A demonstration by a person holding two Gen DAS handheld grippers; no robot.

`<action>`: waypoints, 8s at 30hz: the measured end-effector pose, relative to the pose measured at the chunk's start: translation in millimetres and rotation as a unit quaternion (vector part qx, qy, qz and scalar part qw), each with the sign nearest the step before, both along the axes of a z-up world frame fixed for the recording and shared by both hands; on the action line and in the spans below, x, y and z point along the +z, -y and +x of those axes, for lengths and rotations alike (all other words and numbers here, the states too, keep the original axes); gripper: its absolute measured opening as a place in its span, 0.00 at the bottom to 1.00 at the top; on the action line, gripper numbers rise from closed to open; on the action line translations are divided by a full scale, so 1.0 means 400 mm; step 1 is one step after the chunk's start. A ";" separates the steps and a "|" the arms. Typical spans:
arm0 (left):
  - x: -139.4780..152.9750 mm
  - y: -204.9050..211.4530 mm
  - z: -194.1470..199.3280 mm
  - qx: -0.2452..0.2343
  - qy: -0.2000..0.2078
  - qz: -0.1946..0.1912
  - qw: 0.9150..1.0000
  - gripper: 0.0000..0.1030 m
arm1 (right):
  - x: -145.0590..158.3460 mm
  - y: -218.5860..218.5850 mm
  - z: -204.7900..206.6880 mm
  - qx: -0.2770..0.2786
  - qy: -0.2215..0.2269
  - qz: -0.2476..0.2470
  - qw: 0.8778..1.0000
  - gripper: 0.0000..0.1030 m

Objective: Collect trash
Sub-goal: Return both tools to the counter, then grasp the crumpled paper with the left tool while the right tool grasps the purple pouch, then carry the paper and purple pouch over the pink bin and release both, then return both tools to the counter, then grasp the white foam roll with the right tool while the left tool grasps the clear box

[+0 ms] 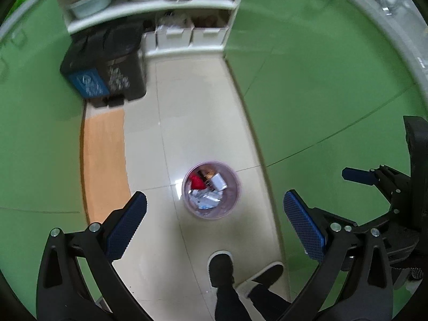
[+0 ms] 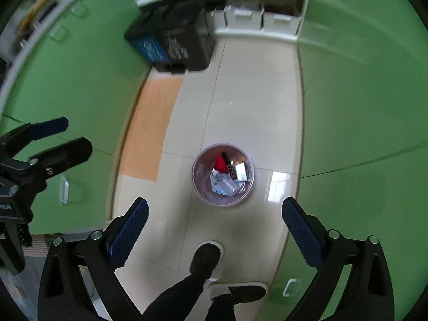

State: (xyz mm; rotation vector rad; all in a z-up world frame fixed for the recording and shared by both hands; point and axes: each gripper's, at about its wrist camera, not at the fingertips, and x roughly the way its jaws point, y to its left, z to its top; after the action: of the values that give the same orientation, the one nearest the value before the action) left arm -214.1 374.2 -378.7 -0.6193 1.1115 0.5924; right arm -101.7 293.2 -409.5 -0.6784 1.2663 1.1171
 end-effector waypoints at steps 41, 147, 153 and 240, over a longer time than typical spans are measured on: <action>0.630 0.819 0.887 -0.355 0.106 0.037 0.928 0.97 | 0.704 1.119 0.611 -0.408 0.160 0.108 0.892 0.94; -0.414 -0.054 0.066 0.018 -0.020 -0.080 0.996 0.45 | -0.390 -0.050 0.071 0.052 -0.063 -0.034 0.996 0.06; -0.556 -0.067 0.046 0.029 -0.015 -0.105 0.994 0.45 | -0.525 -0.064 0.053 0.047 -0.083 -0.043 0.995 0.07; 0.678 0.809 0.858 -0.298 0.122 0.045 0.946 0.97 | 0.625 0.937 0.868 -0.313 0.129 0.116 0.934 0.94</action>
State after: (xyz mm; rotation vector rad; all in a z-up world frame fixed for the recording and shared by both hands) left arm 129.1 50.7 -107.4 -0.2408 0.9657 0.0382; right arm 245.5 -81.5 -159.7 -0.1992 0.9961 0.6068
